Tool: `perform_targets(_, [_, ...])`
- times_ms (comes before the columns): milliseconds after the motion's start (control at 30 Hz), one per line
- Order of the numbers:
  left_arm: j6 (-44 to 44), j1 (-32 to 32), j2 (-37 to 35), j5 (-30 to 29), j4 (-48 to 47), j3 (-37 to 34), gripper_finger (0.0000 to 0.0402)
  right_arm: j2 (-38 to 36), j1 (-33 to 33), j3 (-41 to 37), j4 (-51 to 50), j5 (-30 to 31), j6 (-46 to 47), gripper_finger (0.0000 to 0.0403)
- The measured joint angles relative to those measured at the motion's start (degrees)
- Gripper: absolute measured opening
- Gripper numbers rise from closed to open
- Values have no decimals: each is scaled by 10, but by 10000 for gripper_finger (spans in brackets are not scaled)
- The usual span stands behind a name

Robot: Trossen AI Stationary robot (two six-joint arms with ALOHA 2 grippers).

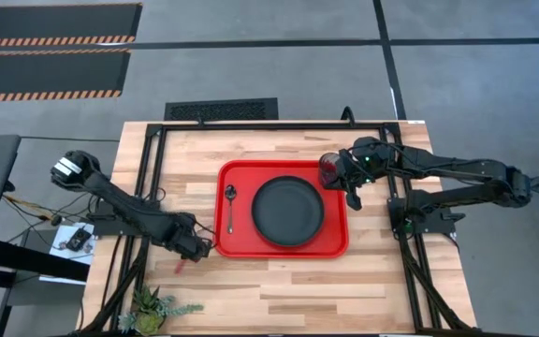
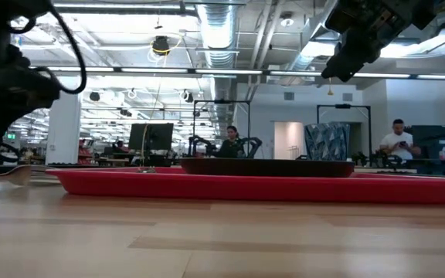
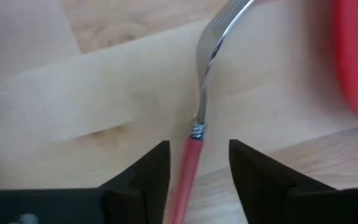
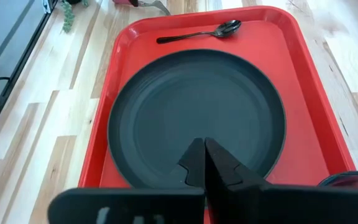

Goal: Pick and place plate/cup/fork/spoon on tray
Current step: Put the pink fork on the orange tray

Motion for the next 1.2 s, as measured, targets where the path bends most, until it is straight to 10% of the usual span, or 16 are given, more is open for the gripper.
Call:
perform_targets(333, [7, -45, 15, -9, 29, -7, 13, 0, 0, 0, 1, 3, 26, 11])
perform_targets(1200, [102, -50, -213, -314, 122, -9, 5, 0, 2, 0, 6, 4, 74, 11])
